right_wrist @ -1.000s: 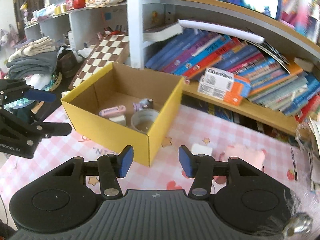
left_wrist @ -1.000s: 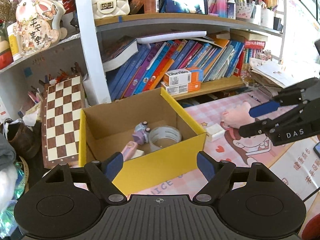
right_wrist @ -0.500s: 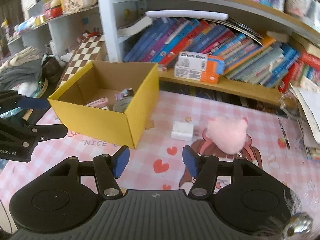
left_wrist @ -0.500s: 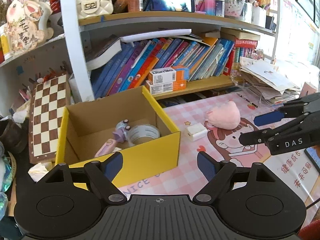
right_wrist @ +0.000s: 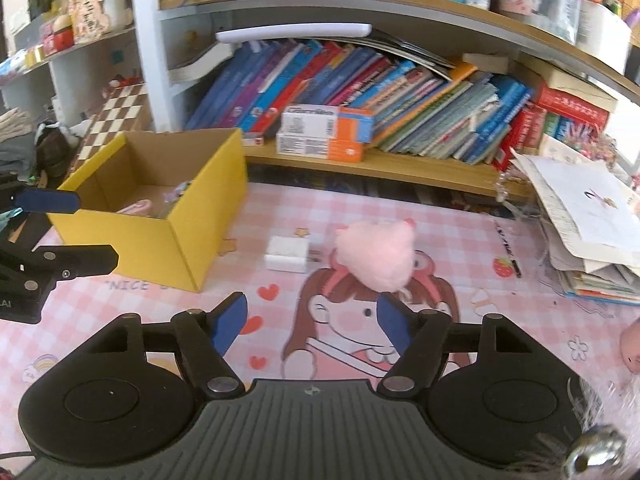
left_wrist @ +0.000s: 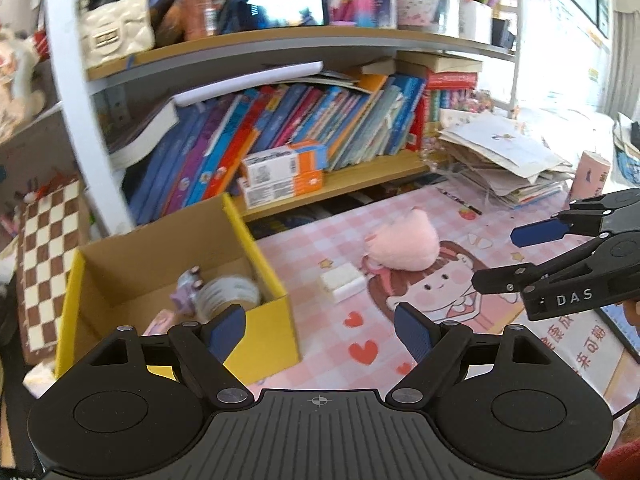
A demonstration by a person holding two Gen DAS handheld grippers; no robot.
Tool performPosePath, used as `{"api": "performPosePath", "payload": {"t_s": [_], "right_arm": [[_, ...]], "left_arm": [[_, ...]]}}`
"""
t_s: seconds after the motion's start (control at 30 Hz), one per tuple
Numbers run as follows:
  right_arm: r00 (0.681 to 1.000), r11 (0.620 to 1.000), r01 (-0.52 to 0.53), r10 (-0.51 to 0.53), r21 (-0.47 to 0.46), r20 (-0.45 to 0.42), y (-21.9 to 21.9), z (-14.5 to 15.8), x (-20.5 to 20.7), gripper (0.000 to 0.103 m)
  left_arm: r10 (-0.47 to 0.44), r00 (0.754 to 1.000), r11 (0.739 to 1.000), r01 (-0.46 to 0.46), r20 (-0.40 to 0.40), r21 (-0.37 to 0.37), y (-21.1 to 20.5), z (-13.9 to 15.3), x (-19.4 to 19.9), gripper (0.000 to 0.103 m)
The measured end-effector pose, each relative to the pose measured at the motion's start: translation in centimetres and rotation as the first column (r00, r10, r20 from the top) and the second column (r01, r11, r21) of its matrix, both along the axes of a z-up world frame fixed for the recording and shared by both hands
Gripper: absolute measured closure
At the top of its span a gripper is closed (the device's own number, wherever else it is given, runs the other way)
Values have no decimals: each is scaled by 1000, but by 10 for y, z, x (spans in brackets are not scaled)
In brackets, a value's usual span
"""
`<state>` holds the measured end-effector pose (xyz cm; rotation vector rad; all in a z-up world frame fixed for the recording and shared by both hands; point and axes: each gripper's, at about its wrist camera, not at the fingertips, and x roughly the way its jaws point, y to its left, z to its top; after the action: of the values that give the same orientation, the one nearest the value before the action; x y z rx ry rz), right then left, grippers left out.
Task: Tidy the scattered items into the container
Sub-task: 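Withdraw both open tools from the box toward the pink plush and white charger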
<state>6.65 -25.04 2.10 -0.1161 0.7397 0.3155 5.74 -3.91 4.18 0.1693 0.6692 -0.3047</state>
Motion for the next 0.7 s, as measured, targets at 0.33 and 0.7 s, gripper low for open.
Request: {"api": "performPosePath", "payload": {"t_s": [0.33,0.7], "right_arm": [[998,998,64,-63,14,-21,-26,-10,18,31],[992,994,106,-106,-1,-63,-43,-31,52,31]], "left_arm": [[-81,996,997,82,-31,14,-37,-11,24,19],[-132,988,991,134,-75,25,-64,-33,62,19]]}}
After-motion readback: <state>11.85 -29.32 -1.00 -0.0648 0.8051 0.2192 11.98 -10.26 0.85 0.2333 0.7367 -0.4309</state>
